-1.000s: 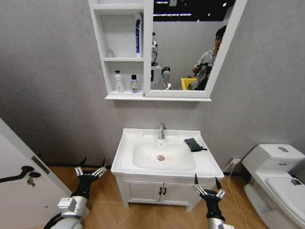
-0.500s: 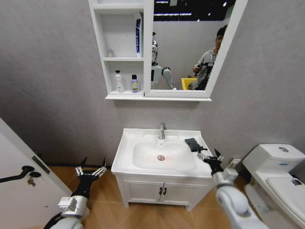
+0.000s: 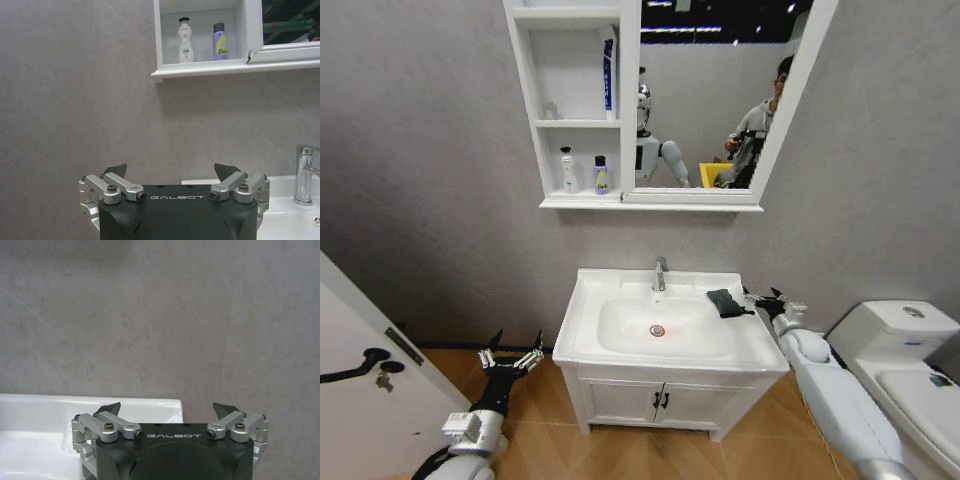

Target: Move facial cleanser and shampoo from washbasin to cabinet, then wipe washbasin with towel.

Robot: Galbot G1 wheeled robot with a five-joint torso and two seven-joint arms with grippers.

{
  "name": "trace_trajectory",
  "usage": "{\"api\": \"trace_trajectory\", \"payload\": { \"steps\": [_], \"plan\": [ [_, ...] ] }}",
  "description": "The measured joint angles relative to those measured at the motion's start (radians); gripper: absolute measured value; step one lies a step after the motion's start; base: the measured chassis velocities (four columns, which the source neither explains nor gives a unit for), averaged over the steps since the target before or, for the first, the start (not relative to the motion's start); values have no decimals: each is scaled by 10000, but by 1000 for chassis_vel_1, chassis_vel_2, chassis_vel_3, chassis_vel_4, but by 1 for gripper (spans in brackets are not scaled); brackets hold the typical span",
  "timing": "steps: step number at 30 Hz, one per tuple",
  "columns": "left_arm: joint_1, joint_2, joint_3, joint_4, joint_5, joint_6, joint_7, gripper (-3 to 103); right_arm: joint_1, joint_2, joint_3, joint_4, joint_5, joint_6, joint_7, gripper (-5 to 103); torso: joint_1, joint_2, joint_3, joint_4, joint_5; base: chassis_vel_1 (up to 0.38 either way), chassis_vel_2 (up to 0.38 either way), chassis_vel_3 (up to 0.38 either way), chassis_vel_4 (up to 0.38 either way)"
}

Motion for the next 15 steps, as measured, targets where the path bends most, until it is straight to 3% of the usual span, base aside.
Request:
{"api": "trace_trajectory", "payload": {
  "steps": [9,10,12,13,15],
  "plan": [
    [-1,2,1,0,-2,0,0,99,875,674,-628,-1334,-99,510,-476,100,-2,1,-1,-2,-1,0,0,0,0],
    [-1,3,1,0,-2,-1,0,99,759,807,-587,-1033,-135,822,-451,103,-1,0,0,0,1,0,0,0,0],
    [-1,2,0,0,-2,-1,0,99,159,902,-402,229,-243,1219,-112,95,0,0,0,5,0,0,0,0,0],
    [-1,2,0,0,-2,-1,0,99,159,902,-402,229,-243,1219,-112,95,0,0,0,5,0,0,0,0,0],
    [-1,3,0,1,-2,0,0,99,-765,829,-148,1963,-134,1232,157,99,-4,2,-3,-2,-2,0,0,0,0]
  ]
}}
